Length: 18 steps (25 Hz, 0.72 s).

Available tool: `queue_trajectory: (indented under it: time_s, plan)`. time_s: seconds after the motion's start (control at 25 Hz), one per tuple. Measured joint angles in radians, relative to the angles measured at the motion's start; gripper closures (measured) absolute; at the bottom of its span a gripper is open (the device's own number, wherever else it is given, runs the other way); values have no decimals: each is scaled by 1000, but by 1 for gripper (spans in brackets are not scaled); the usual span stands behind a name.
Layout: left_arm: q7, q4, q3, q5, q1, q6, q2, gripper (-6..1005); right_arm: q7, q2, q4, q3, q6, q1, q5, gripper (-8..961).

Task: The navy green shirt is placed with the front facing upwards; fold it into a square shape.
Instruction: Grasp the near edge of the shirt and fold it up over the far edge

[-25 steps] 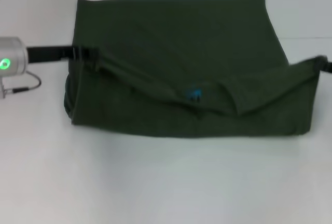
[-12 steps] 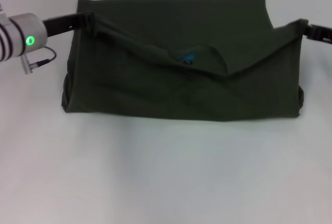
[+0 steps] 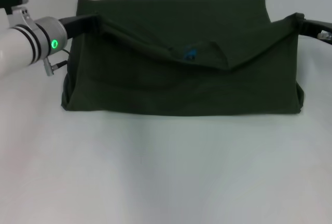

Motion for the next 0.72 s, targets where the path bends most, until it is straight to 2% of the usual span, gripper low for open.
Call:
queue_trajectory:
  time_s: [0.04, 0.08, 0.16, 0.72]
  plan:
    - [31, -12, 1, -24, -1, -20, -7, 998, -42, 13, 13, 0, 35, 1, 24, 789]
    - [31, -12, 1, -24, -1, -20, -7, 998, -42, 13, 13, 0, 35, 1, 24, 787]
    - [66, -23, 1, -52, -2, -37, -15, 997, -88, 32, 18, -1, 65, 2, 52, 784]
    - [90, -26, 27, -80, 3, -40, -27, 984, -103, 43, 19, -4, 70, -6, 62, 762]
